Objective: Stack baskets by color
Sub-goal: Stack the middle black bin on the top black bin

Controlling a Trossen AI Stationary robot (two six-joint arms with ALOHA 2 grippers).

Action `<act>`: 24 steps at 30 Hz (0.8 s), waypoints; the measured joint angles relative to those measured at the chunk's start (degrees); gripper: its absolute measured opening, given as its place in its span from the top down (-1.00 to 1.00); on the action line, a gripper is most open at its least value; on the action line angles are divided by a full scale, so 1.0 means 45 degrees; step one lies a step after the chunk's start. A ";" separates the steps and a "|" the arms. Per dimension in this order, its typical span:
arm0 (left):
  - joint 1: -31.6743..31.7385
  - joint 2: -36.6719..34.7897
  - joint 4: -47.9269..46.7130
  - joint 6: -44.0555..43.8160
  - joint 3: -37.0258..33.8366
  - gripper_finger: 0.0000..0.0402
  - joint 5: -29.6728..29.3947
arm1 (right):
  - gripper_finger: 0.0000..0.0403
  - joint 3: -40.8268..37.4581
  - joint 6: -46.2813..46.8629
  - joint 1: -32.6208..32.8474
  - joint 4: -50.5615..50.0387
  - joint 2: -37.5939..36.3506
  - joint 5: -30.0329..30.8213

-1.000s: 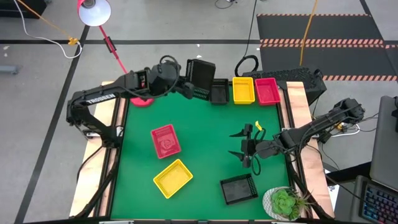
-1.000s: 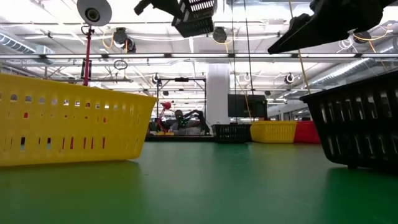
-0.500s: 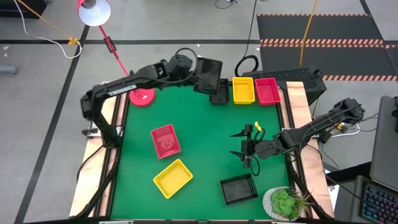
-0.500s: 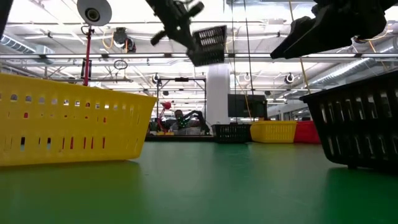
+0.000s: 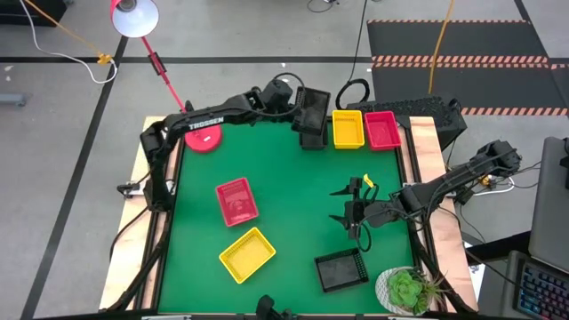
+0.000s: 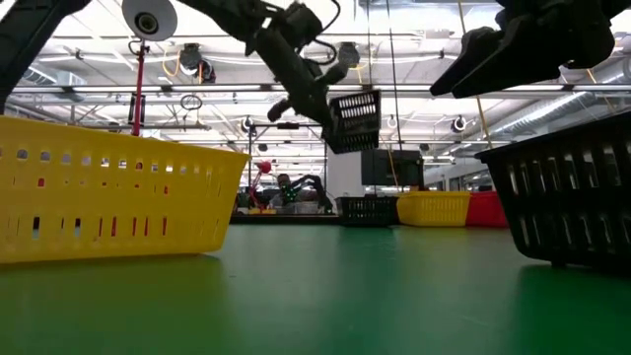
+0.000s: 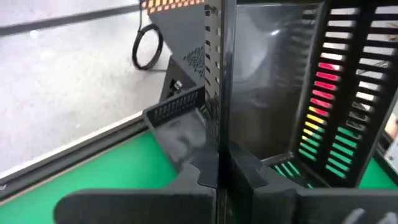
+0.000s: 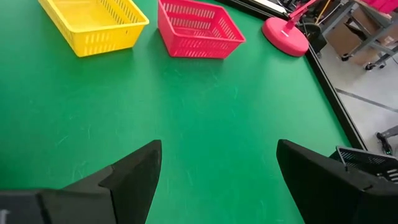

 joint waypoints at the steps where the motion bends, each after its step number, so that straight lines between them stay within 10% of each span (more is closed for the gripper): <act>1: 0.0034 0.0141 0.0023 -0.0044 0.0000 0.95 -0.0011 | -0.53 0.0000 0.0001 0.0000 0.0000 0.0000 0.0000; 24: 0.0299 0.1426 0.0604 -0.2068 0.0000 0.95 0.1007 | -0.53 0.0000 0.0370 0.0000 -0.0628 0.0000 0.0000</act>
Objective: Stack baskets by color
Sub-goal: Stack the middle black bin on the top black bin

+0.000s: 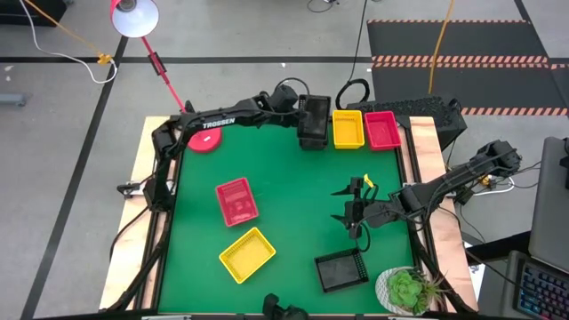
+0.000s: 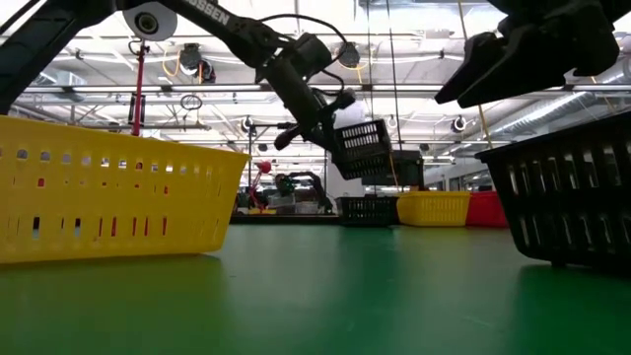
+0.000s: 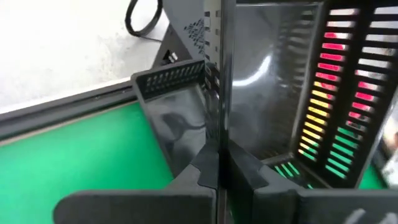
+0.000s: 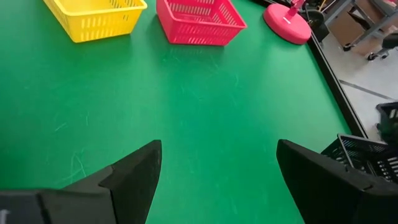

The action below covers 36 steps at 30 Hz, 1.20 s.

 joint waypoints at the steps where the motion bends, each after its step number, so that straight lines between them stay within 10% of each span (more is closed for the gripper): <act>1: -0.0042 0.0097 0.0007 0.0298 0.0000 0.95 -0.0045 | -0.53 0.0000 0.0000 0.0000 0.0030 0.0000 0.0000; 36: -0.0465 0.0862 -0.0151 -0.1258 -0.0023 0.90 -0.0873 | -0.53 0.0000 -0.1064 0.0000 0.0317 0.0000 -0.0034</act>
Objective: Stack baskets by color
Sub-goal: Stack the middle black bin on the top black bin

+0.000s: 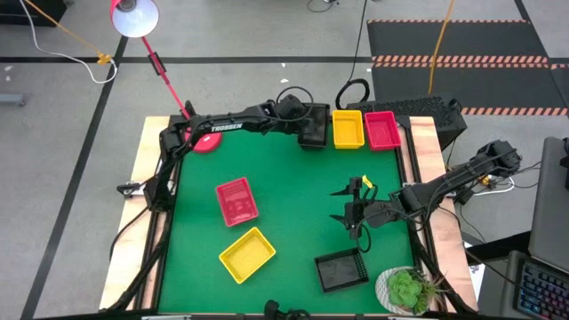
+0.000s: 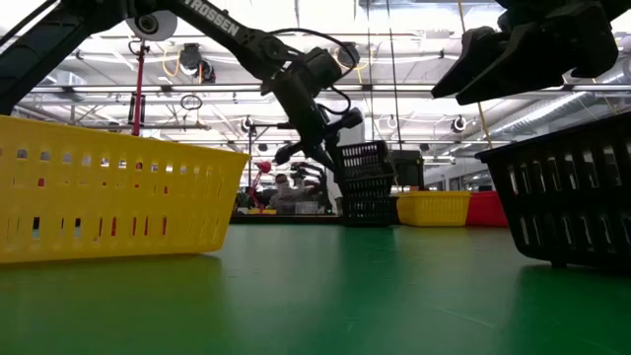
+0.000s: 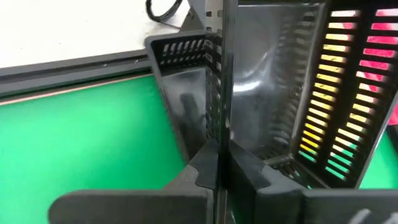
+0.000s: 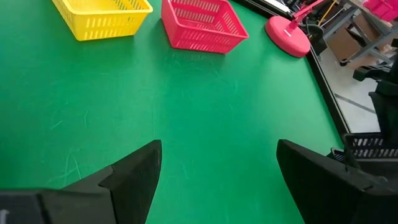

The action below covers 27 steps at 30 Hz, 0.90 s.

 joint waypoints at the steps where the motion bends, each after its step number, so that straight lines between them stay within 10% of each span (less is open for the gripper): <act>1: -0.0003 0.0000 0.0060 -0.0008 -0.0064 0.91 -0.0103 | -0.53 0.0000 0.0000 0.0000 0.0003 0.0003 0.0000; 16: -0.0029 0.0019 0.0637 0.0325 -0.0147 0.38 -0.0623 | -0.53 0.0000 0.0044 0.0000 0.0001 0.0001 -0.0005; 27: -0.0009 -0.1486 0.1119 0.4869 -0.0166 0.34 0.1109 | -0.53 0.0000 0.0508 0.0004 -0.0057 0.0000 0.0288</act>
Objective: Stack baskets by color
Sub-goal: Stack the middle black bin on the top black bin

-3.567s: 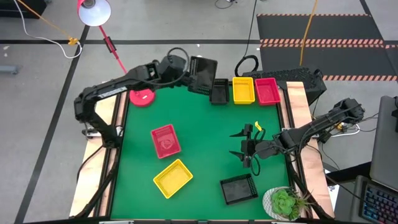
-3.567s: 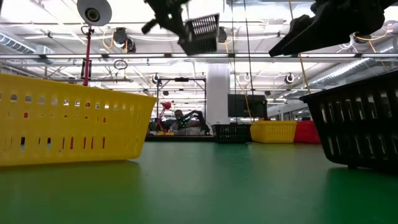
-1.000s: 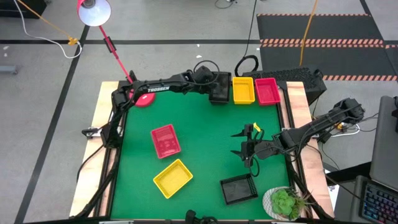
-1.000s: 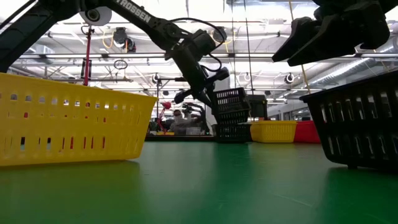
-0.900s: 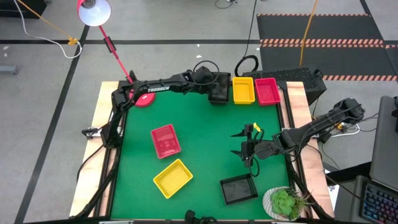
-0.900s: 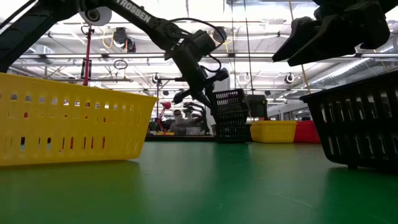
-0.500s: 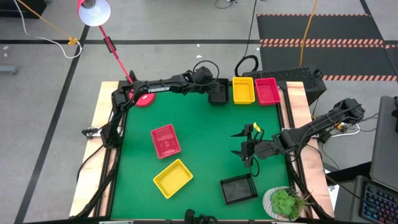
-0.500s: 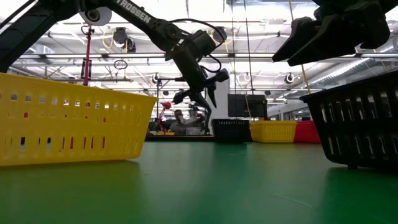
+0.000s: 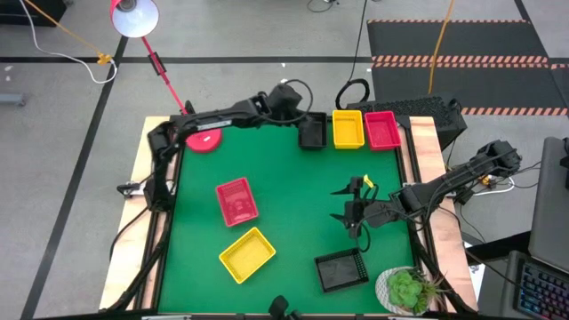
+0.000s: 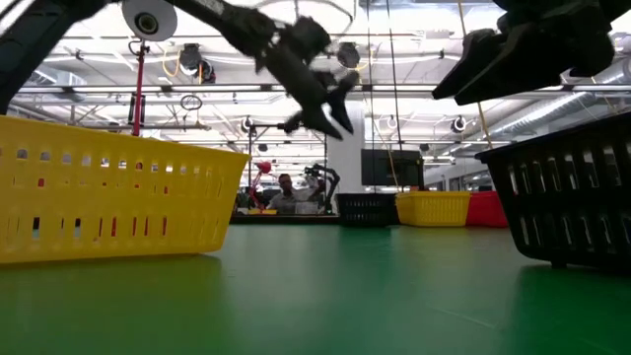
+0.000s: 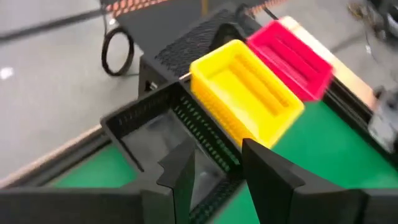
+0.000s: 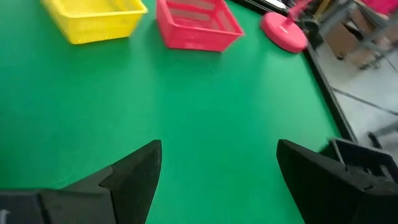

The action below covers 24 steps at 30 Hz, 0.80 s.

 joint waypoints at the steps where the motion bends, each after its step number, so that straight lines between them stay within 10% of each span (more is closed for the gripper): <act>1: -0.0084 -0.0334 -0.0225 0.0499 0.0000 0.34 0.0013 | -0.53 0.0000 0.0180 -0.0014 -0.0045 0.0000 0.0207; 10: -0.1976 -0.2542 -0.1651 0.4205 -0.0418 0.34 -0.1073 | -0.32 0.0000 0.1649 -0.1443 0.0097 0.0313 0.0757; 24: -0.3995 -0.5389 0.7239 0.5384 -0.9100 0.34 -0.0649 | 0.83 -0.0014 -0.1275 -0.6706 0.4613 0.4285 -0.3052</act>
